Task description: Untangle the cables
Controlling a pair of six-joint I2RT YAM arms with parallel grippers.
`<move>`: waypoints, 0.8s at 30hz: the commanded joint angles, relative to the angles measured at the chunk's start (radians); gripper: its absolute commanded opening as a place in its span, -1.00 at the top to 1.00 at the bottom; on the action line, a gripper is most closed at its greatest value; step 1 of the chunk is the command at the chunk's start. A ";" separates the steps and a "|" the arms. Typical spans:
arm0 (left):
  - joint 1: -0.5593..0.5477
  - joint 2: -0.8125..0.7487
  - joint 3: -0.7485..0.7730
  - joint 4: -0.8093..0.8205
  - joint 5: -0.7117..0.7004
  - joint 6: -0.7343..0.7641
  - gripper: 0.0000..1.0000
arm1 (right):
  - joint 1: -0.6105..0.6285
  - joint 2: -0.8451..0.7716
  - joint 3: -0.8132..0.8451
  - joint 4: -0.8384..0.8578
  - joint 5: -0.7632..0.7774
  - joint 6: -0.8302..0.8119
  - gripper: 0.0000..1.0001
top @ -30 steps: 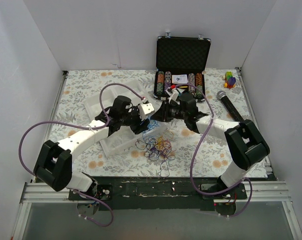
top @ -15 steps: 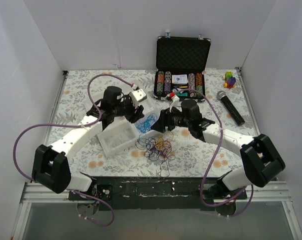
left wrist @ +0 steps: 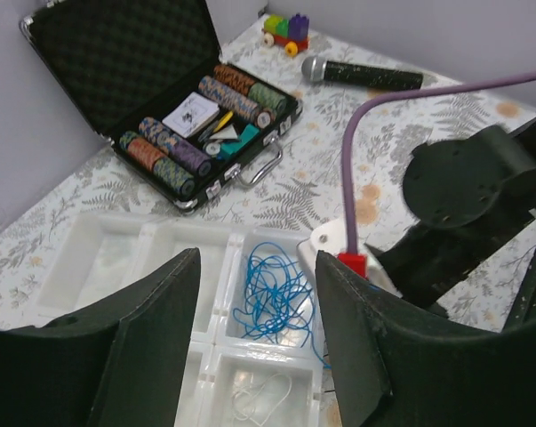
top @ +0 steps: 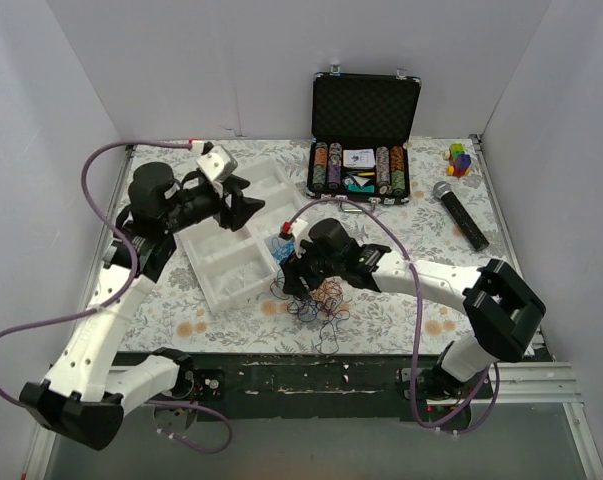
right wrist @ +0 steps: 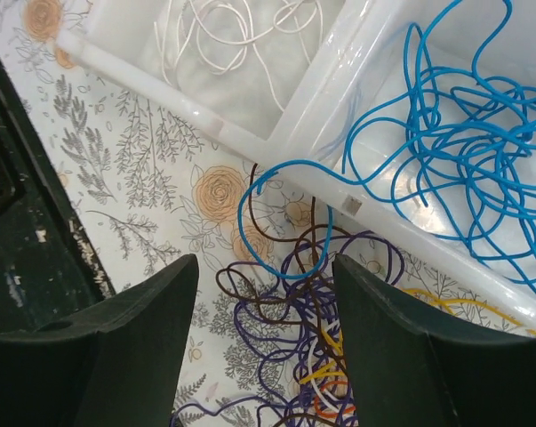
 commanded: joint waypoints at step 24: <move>0.009 -0.254 -0.046 -0.055 -0.073 -0.177 -0.09 | 0.225 0.173 0.193 -0.108 0.507 -0.284 0.60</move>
